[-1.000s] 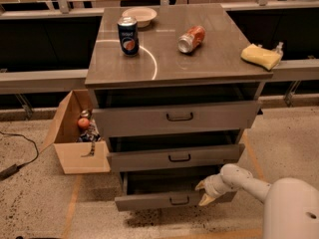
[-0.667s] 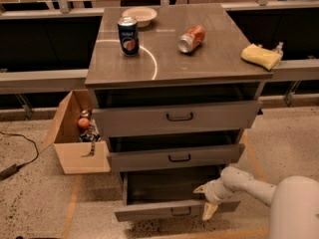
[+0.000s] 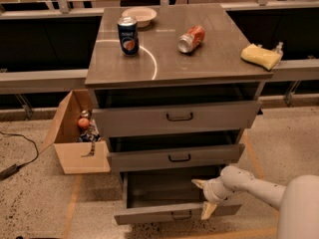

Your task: Open bottom drawer

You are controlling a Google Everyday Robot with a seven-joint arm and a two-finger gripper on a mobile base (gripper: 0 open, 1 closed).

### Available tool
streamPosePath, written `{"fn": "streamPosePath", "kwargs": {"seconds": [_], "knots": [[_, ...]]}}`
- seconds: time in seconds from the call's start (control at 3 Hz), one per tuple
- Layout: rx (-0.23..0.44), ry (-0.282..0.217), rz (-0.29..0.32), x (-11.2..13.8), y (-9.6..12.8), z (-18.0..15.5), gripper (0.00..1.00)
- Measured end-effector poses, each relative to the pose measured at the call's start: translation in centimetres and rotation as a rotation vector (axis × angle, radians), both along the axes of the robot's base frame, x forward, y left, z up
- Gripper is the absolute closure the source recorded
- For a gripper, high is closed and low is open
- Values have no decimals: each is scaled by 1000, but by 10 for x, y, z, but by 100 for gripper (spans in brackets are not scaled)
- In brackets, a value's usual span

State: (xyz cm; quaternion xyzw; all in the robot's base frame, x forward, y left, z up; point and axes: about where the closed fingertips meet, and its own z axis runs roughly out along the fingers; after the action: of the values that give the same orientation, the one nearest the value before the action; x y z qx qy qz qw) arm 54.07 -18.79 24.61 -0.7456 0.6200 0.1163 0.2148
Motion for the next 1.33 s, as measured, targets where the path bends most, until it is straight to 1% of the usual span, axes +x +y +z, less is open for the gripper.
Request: {"fn": "streamPosePath", "kwargs": {"seconds": [0.33,0.67,1.0,1.33], "knots": [[-8,-47,-14,12,0,13,38],[-27,-95,-23,30,-2,23,61],[-15,-134,-26,46,-1,12,84],[-15,-150,-29,53,-2,-14,100]]}}
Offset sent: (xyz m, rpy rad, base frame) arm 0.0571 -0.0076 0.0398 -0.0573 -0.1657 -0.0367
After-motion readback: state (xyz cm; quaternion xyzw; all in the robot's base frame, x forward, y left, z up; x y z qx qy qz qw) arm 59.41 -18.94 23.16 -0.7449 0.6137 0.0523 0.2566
